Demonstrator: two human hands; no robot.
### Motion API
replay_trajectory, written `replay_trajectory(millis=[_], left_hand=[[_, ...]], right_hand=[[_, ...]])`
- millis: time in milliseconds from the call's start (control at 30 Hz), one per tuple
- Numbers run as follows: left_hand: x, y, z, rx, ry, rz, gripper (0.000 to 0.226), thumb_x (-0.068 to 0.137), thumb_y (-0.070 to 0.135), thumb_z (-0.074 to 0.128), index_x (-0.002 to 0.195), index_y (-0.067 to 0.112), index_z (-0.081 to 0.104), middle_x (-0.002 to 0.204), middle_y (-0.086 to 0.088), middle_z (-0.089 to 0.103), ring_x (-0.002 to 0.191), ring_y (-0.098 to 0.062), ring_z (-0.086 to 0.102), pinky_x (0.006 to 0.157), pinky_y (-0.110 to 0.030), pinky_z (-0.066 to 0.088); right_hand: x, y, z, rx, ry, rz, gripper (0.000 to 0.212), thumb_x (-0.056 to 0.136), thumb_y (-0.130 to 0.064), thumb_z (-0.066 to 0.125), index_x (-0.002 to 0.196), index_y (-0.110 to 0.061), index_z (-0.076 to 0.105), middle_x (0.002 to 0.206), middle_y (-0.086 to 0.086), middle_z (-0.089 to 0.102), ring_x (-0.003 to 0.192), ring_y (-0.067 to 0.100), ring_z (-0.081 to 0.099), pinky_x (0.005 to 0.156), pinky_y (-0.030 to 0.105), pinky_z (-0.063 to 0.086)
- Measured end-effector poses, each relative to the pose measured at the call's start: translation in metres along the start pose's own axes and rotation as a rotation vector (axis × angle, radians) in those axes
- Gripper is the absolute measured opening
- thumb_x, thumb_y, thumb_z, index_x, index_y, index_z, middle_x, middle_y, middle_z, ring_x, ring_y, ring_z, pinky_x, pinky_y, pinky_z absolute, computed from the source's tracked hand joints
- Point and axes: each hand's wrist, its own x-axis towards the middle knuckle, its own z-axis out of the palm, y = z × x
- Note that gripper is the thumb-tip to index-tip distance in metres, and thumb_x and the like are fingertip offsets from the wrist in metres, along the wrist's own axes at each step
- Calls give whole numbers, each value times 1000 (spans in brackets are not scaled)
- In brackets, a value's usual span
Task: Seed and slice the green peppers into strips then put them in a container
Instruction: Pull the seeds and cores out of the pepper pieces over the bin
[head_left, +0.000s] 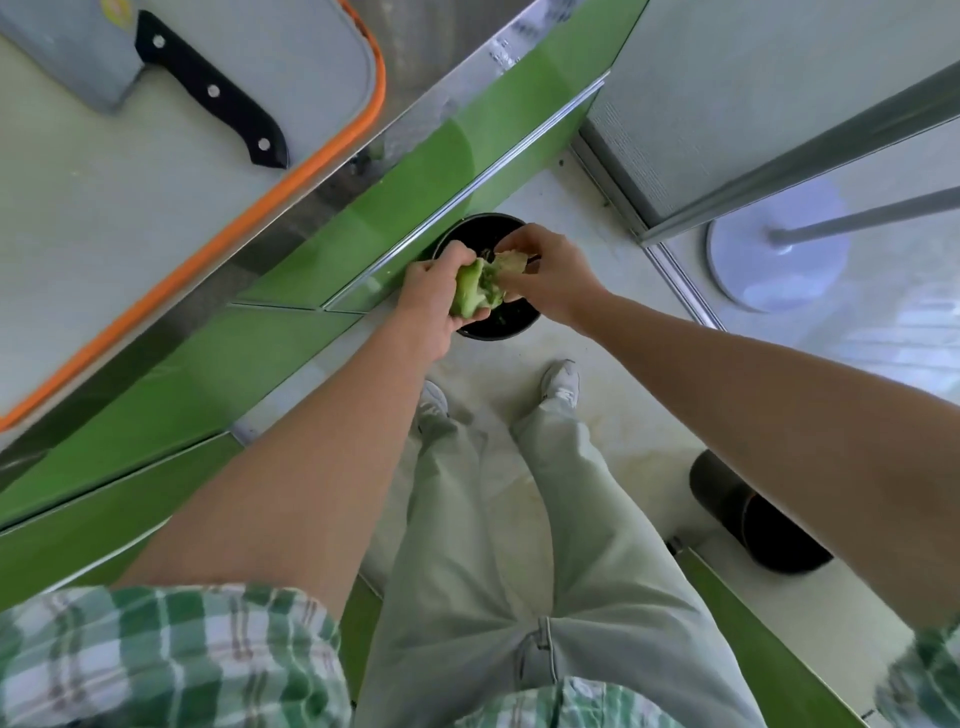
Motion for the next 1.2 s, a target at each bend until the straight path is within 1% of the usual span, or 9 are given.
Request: replay_trajectory(millis=[100, 200, 433, 500, 633, 767, 933, 1067, 1200], left_hand=[[3, -5, 2, 8, -54, 17, 21, 89, 18, 55, 103, 3, 58, 109, -20, 66, 92, -33, 68, 54, -28, 52], [4, -7, 3, 12, -67, 23, 13, 91, 15, 50, 89, 7, 61, 98, -17, 65, 87, -29, 63, 57, -29, 52], [5, -10, 2, 49, -29, 40, 8, 88, 13, 48, 89, 10, 55, 87, -11, 61, 75, -23, 60, 57, -27, 50], [8, -8, -1, 70, -33, 46, 11, 88, 15, 46, 90, 11, 56, 88, -10, 61, 75, -22, 59, 57, -27, 48], [17, -7, -9, 176, -46, 64, 17, 86, 17, 45, 96, 10, 57, 90, -11, 61, 78, -25, 59, 52, -26, 47], [30, -8, -6, 300, -5, 169, 15, 82, 21, 52, 94, 13, 50, 97, -12, 58, 83, -26, 57, 47, -27, 46], [51, -12, 2, 559, 46, 325, 23, 87, 27, 56, 106, 17, 46, 104, -7, 58, 90, -27, 60, 52, -28, 48], [63, -12, 7, 684, 73, 392, 27, 88, 28, 59, 110, 20, 45, 89, 5, 54, 76, -18, 56, 64, -34, 50], [71, -12, 7, 655, 47, 381, 26, 86, 27, 58, 109, 21, 46, 92, 2, 55, 82, -22, 58, 65, -33, 49]], right_hand=[[1, 6, -1, 238, -14, 115, 21, 84, -5, 60, 102, -16, 57, 101, 1, 58, 73, 21, 70, 83, 43, 56], [2, 10, -4, 376, -42, 213, 23, 86, 1, 59, 107, -8, 54, 94, 2, 55, 70, 21, 69, 84, 45, 57], [10, 11, -6, 360, -127, 215, 26, 84, 6, 63, 106, -6, 57, 106, 13, 58, 73, 21, 68, 74, 32, 60], [13, 11, -8, 344, -150, 210, 23, 87, 7, 58, 107, -5, 61, 98, 10, 59, 70, 19, 66, 76, 31, 59], [23, 17, -10, 210, -188, 170, 24, 88, 5, 52, 104, -9, 64, 82, 5, 61, 64, 16, 62, 80, 34, 57], [35, 18, -3, -97, -117, 24, 27, 86, 0, 50, 103, -16, 64, 82, 2, 61, 68, 16, 59, 63, 26, 48], [56, 28, 10, -491, -28, -202, 33, 83, 3, 49, 109, -13, 63, 111, 5, 59, 100, 24, 54, 74, 27, 36], [69, 37, 18, -607, 25, -259, 34, 83, 6, 47, 109, -11, 61, 112, 8, 58, 102, 27, 56, 71, 29, 34], [77, 41, 20, -587, 67, -257, 30, 83, 6, 48, 105, -10, 61, 107, 8, 59, 97, 27, 56, 70, 27, 34]])
